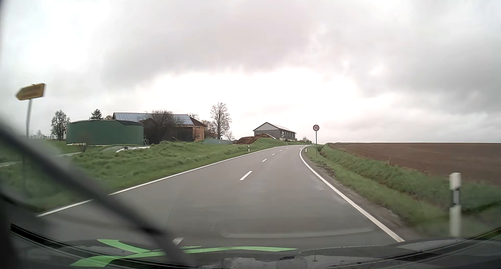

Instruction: Follow the waypoints while adhering to traffic rules and regulations

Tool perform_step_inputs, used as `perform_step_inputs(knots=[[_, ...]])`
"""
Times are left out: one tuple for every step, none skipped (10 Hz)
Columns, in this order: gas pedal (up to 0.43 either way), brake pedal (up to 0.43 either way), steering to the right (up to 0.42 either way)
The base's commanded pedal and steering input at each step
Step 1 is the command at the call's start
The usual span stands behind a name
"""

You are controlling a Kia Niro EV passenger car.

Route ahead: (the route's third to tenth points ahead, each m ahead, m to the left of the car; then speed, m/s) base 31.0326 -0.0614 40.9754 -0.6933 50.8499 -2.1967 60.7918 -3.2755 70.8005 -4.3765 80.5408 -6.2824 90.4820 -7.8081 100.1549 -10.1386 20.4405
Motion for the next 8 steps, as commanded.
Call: perform_step_inputs(knots=[[0.169,0.000,0.019],[0.169,0.000,0.018],[0.177,0.000,0.018],[0.189,0.000,0.017],[0.220,0.000,0.016],[0.228,0.000,0.014],[0.228,0.000,0.013],[0.228,0.000,0.012]])
